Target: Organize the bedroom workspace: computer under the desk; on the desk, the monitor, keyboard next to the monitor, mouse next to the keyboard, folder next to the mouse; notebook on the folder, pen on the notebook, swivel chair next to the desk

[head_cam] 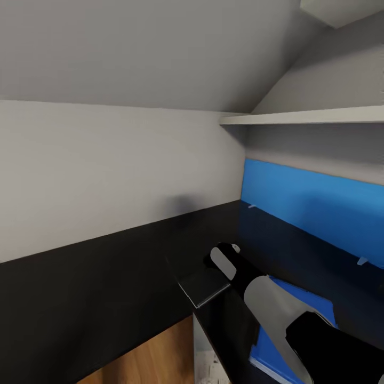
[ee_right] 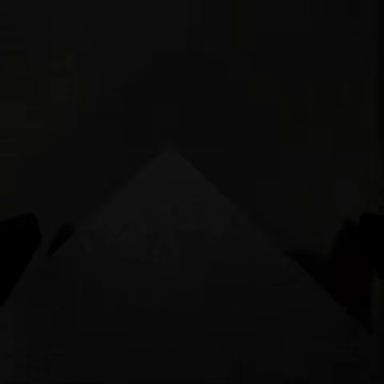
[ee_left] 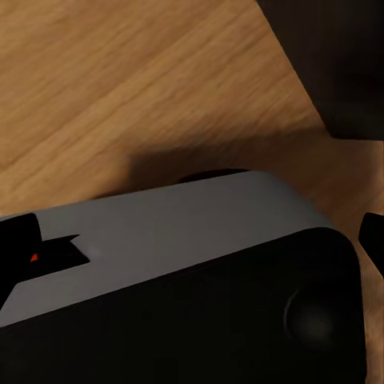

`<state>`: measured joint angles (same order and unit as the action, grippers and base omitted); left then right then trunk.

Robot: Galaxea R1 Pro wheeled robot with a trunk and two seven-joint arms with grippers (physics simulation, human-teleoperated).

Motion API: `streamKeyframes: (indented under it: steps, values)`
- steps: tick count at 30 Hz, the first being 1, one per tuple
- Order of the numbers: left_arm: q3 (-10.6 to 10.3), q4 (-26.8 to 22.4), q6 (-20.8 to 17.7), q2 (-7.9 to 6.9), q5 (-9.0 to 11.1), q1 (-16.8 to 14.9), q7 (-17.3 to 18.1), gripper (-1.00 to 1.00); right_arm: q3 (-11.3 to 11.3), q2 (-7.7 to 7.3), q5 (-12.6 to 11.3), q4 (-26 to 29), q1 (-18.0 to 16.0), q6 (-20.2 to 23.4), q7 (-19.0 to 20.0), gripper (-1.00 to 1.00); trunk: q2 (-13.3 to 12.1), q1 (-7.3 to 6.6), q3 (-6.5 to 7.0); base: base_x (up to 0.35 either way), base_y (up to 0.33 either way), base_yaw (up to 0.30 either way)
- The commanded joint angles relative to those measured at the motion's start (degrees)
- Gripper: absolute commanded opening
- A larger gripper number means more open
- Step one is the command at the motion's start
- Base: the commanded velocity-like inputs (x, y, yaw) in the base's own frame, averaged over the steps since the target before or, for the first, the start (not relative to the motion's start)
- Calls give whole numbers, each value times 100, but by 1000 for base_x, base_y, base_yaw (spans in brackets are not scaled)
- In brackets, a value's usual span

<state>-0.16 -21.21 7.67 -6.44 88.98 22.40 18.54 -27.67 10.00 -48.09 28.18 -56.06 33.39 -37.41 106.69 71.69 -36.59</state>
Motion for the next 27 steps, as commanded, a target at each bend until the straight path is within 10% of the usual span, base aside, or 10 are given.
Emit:
streamKeyframes:
  steps: [1, 27]
  values:
    - [-3, -9, 4, 1, 33, 3, 13, 100, -2, 0, -183, -93, -1, 0, -63, 100, 3, -1, -7, -131, 0, 0]
    - [7, 150, 6, 11, 40, 8, 9, 100, -2, 0, -183, -93, -1, 0, -64, 100, 3, -1, -7, -77, 49, 0]
